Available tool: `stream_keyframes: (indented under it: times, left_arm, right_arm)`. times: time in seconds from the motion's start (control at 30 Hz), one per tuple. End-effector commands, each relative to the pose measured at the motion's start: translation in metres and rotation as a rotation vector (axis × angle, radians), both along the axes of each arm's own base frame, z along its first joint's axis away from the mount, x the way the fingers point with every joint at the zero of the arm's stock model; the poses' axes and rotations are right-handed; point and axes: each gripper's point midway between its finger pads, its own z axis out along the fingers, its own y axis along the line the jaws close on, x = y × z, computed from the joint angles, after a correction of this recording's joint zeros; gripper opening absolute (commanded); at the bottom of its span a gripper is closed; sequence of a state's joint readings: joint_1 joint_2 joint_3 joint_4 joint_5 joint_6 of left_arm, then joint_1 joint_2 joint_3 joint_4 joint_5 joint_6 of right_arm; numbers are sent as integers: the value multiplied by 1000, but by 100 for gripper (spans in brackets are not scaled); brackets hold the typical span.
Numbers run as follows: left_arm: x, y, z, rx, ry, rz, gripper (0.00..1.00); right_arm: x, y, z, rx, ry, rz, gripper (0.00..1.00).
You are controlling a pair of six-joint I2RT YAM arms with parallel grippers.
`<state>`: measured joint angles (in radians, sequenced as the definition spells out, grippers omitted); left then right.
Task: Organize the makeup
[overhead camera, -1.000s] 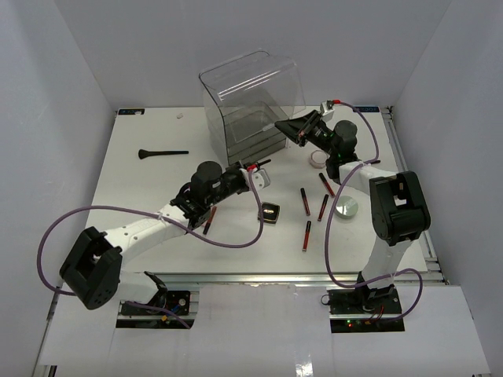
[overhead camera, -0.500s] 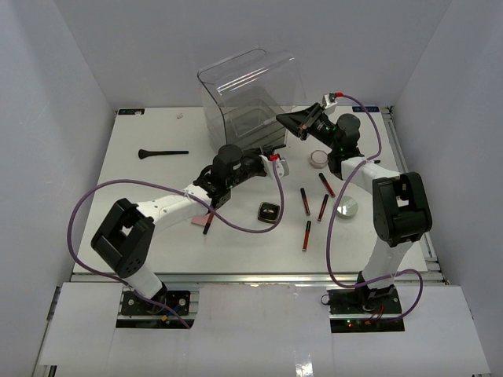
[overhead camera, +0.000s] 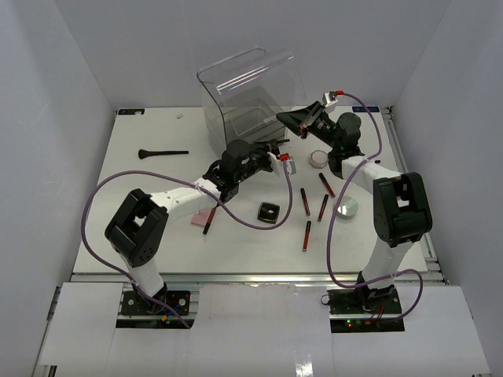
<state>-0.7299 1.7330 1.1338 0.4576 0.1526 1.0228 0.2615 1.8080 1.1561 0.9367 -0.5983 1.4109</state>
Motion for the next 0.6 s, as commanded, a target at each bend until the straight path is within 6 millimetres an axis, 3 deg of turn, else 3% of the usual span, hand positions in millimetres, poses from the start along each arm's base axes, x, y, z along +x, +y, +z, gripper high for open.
stream_keyframes:
  times: [0.0,0.57]
  left_arm:
    - [16,3,31,-5,-115,36,6]
    - [53,25,18,22,-182,173,8]
  right_arm:
    - [-10,-5,62,42,-191,-17,8]
    - [-10,-6,60,39,-188,-17,8]
